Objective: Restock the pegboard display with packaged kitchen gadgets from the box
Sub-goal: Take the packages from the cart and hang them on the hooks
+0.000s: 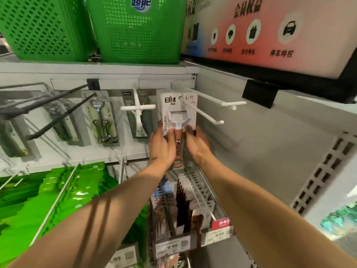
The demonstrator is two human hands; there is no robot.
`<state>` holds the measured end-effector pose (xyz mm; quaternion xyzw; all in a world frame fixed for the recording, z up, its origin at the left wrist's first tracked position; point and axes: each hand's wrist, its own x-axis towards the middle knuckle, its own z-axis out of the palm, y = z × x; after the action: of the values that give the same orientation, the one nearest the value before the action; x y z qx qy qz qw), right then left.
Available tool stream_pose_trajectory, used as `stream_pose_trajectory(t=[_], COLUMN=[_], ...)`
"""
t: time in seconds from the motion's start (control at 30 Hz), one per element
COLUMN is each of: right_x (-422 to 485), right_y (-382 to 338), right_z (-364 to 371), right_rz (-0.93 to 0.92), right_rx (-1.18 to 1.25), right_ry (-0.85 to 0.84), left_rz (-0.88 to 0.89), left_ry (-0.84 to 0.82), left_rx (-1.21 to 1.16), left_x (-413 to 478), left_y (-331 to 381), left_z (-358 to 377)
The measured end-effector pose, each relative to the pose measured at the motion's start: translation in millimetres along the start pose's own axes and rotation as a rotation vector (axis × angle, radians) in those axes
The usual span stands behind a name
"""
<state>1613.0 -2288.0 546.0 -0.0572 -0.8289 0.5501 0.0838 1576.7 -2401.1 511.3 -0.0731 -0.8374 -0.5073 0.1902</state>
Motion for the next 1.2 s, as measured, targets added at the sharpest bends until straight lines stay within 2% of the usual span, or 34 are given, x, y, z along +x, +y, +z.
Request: stream_pose_trajectory(t=[0.07, 0.2, 0.3, 0.57, 0.87, 1.03, 1.2], right_x=[7, 17, 2, -94, -202, -273, -335], right_y=[0, 2, -3, 5, 43, 72, 135], right_z=[2, 8, 8, -8, -36, -56, -67], right_rz=[-0.007, 0.012, 0.062, 0.021, 0.06, 0.156, 0.332], right_rx=[0.0, -0.007, 0.001, -0.011, -0.059, -0.113, -0.074], right_ry=[0.124, 0.213, 0.355, 0.421, 0.524, 0.614, 0.717], left_rz=[0.021, 0.013, -0.05, -0.07, -0.031, -0.038, -0.053], left_ry=[-0.006, -0.012, -0.008, -0.087, -0.245, -0.39, -0.583], left_rx=[-0.013, -0.037, -0.061, -0.13, -0.135, -0.204, -0.227], left_x=[5, 10, 3, -85, -183, -244, -310], left_y=[-2, 3, 16, 46, 65, 75, 65], left_z=[0, -7, -18, -43, -21, -1, 28])
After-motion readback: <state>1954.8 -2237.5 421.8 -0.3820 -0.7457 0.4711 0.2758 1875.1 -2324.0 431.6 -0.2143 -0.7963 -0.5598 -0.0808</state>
